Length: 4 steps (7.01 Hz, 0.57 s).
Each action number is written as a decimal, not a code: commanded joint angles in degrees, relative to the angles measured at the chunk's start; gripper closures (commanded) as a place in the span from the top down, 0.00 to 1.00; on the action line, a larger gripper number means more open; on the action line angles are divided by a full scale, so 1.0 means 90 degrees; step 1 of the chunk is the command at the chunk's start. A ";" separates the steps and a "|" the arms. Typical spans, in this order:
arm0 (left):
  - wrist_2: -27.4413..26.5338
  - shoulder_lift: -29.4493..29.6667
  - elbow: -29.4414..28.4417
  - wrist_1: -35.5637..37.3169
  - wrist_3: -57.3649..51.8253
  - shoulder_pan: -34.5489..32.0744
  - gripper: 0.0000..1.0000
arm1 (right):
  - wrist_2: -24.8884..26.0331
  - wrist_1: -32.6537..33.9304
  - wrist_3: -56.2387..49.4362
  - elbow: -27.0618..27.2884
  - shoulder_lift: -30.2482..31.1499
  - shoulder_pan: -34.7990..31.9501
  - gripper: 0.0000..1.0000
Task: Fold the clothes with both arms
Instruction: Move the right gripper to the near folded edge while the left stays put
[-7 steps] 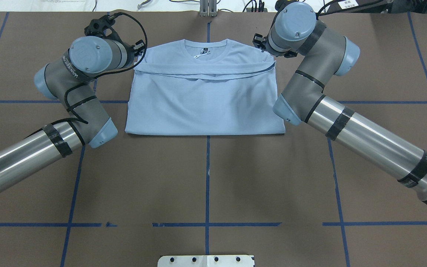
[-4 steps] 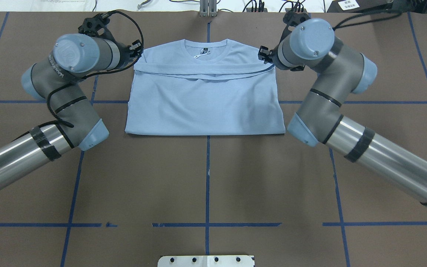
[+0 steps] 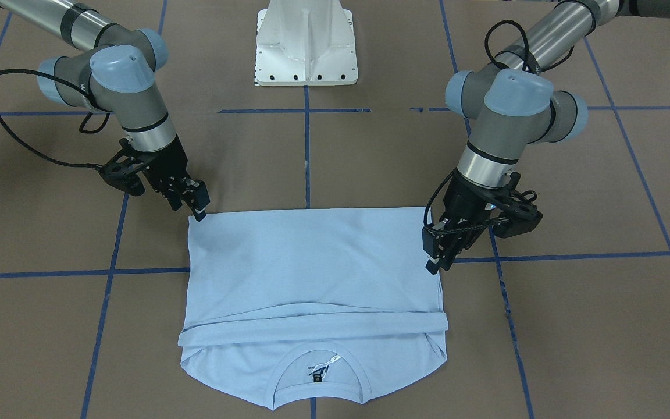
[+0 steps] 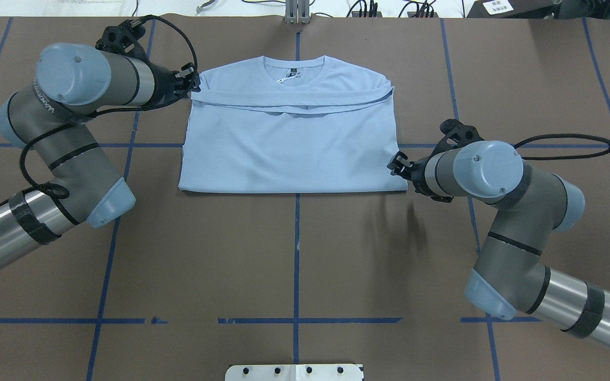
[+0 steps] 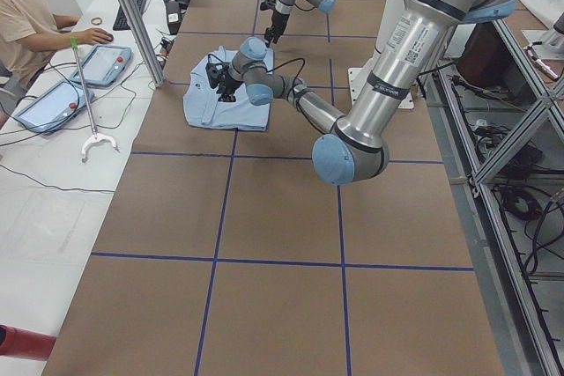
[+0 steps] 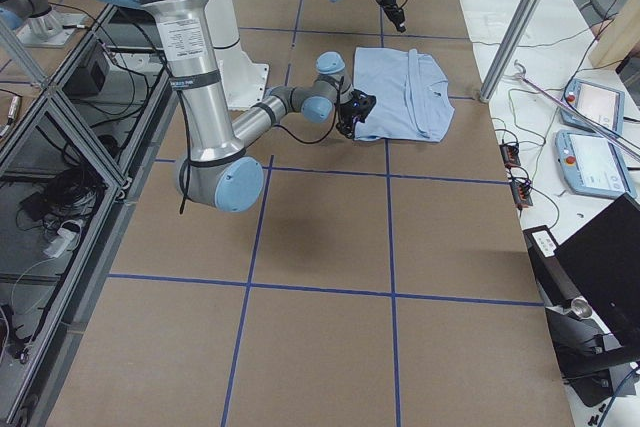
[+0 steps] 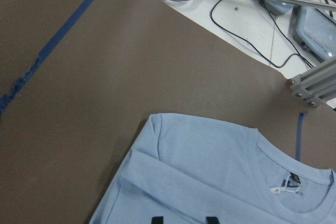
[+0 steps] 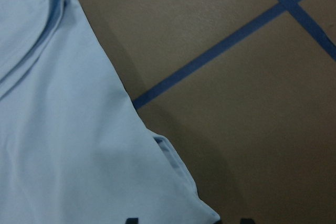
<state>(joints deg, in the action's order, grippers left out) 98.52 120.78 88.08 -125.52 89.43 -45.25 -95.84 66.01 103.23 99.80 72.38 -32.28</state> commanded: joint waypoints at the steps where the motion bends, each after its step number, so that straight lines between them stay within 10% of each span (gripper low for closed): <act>1: 0.0000 0.0007 0.0047 0.0148 -0.0005 0.0008 0.38 | 0.0072 -0.0001 0.0131 -0.0199 -0.0102 0.0129 0.68; 4: -0.0009 -0.0003 0.0047 0.0187 -0.0142 -0.0002 0.38 | 0.0082 0.0009 0.0112 -0.0248 -0.0210 -0.0026 0.59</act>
<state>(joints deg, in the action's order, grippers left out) 98.48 120.80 88.50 -124.08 88.67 -45.23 -95.14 66.06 104.33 97.87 71.02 -31.90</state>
